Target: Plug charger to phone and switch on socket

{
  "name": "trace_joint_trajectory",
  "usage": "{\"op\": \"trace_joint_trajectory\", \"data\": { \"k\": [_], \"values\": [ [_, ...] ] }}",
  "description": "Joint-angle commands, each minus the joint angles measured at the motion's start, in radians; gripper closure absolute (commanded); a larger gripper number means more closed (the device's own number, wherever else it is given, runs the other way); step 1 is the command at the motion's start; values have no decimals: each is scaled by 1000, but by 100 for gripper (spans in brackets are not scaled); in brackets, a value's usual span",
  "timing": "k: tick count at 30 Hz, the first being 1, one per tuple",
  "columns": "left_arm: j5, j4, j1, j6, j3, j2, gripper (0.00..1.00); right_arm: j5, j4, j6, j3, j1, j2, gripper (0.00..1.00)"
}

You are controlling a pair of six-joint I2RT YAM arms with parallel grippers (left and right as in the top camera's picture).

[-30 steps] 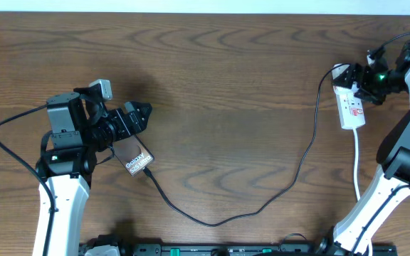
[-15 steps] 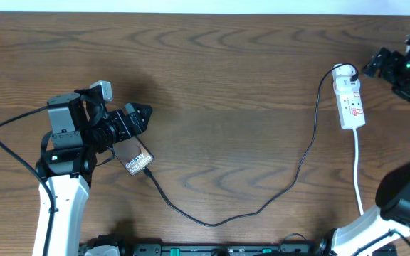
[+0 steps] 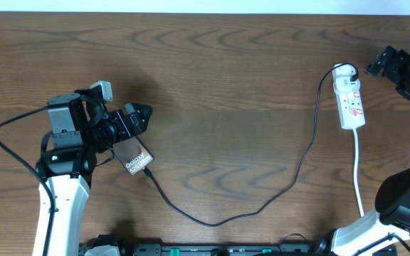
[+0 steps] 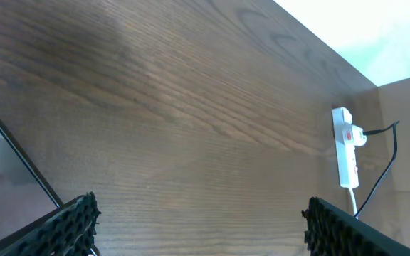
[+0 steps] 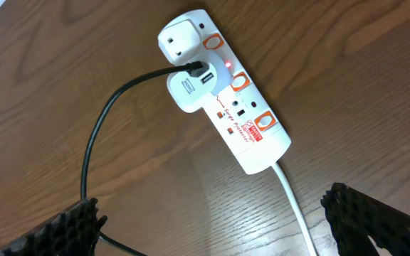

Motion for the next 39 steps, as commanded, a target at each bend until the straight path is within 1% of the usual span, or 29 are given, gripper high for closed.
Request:
{"op": "trace_joint_trajectory", "data": {
  "k": [1,8,10,12,14,17,19,21,24,28,29,31,34,37,39],
  "values": [
    [-9,-2,-4,8,2,5,9,11,-2,14,3,2,4,1],
    [-9,-3,-4,8,2,5,10,11,-2,14,3,2,4,1],
    [-41,-11,-4,16,2,0,10,11,-2,14,3,2,4,1],
    [-87,-35,-10,17,2,-13,10,11,-2,14,3,2,4,1],
    [-183,-62,-31,16,-5,-29,10,11,-2,14,3,2,4,1],
    [-341,-36,-78,16,-45,-68,10,11,-2,14,3,2,4,1],
    [-463,18,-120,16,-101,-127,10,11,-2,14,3,2,4,1],
    [-554,92,-160,16,-166,-198,10,11,-2,14,3,2,4,1],
    [-637,232,-200,17,-284,-323,10,11,-2,14,3,2,4,1],
    [-653,452,-207,18,-455,-512,9,11,-2,14,3,2,4,1],
    [-653,527,-207,18,-509,-571,9,11,-2,14,3,2,4,1],
    [-653,636,-207,36,-591,-663,10,11,-2,14,3,2,4,1],
    [-653,747,-207,54,-700,-786,10,11,-2,14,3,2,4,1],
    [-654,800,-204,83,-798,-905,10,11,-2,14,3,2,4,1],
    [-656,730,-192,90,-809,-969,10,11,-2,14,3,2,4,1]
  ]
}}
